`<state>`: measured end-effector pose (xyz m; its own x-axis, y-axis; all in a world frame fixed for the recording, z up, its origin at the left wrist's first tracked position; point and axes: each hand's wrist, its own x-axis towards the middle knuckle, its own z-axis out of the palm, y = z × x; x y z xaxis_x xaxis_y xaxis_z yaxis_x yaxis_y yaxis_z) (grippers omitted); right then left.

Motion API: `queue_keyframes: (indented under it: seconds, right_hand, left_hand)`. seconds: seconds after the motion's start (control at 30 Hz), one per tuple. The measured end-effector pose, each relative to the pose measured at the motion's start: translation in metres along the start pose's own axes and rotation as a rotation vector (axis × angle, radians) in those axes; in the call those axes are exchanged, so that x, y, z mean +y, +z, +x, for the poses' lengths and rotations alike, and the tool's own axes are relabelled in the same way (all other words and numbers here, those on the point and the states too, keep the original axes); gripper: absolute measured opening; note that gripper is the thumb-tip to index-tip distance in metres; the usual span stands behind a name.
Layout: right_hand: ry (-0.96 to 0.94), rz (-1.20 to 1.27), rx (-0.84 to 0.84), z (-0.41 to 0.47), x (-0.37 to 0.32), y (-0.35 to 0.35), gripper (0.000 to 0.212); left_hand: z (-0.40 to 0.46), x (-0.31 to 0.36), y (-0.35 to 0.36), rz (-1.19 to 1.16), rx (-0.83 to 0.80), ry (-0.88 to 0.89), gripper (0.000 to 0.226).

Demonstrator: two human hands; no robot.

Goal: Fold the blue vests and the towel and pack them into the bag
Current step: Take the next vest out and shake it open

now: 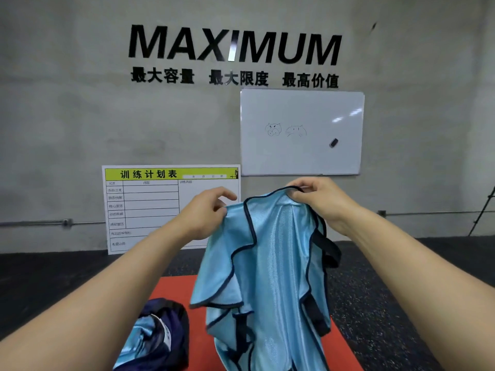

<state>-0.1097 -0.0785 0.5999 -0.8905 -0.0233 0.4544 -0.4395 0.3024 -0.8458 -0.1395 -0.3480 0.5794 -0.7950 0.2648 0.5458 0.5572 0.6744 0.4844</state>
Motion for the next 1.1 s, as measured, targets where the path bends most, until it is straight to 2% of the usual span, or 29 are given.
queue_keyframes:
  seconds: [0.1,0.23,0.3,0.4,0.47,0.53,0.6,0.67,0.83,1.0,1.1]
  right_hand:
    - [-0.008,0.011,-0.008,0.001,-0.007,0.001,0.015]
    - [-0.012,-0.039,-0.032,0.002,-0.015,0.000,0.021]
    - [-0.024,-0.050,-0.029,0.002,-0.018,0.001,0.020]
    - [-0.038,-0.082,-0.024,0.001,-0.021,0.000,0.013]
    - [-0.022,-0.098,-0.027,0.001,-0.020,0.000,0.011]
    - [-0.002,-0.106,-0.024,0.001,-0.019,0.000,0.012]
    - [0.007,-0.094,-0.010,0.002,-0.017,-0.002,0.016]
    - [0.016,-0.079,0.029,0.004,-0.014,-0.007,0.018]
    - [0.050,-0.091,0.088,0.010,-0.003,-0.029,0.009]
    - [0.086,-0.066,0.100,0.014,0.007,-0.033,0.011]
    - [0.091,-0.031,0.079,0.011,0.011,-0.034,0.014]
  left_hand:
    - [-0.001,0.007,0.006,-0.030,0.022,-0.019,0.037]
    - [-0.011,0.022,0.010,-0.221,-0.003,-0.062,0.021]
    - [-0.014,0.025,0.011,-0.217,-0.095,-0.076,0.042]
    - [-0.015,0.024,0.013,-0.029,-0.177,-0.023,0.087]
    - [-0.014,0.019,0.018,0.120,-0.170,0.019,0.097]
    - [-0.012,0.016,0.022,0.264,-0.091,0.030,0.088]
    - [-0.009,0.012,0.021,0.278,0.005,0.026,0.078]
    - [-0.005,0.003,0.016,0.190,0.059,-0.004,0.066]
    - [0.001,-0.018,0.003,-0.102,0.052,-0.088,0.021]
    - [-0.004,-0.012,0.000,-0.128,0.023,0.004,0.021]
    - [-0.008,-0.017,-0.002,-0.134,-0.102,0.019,0.021]
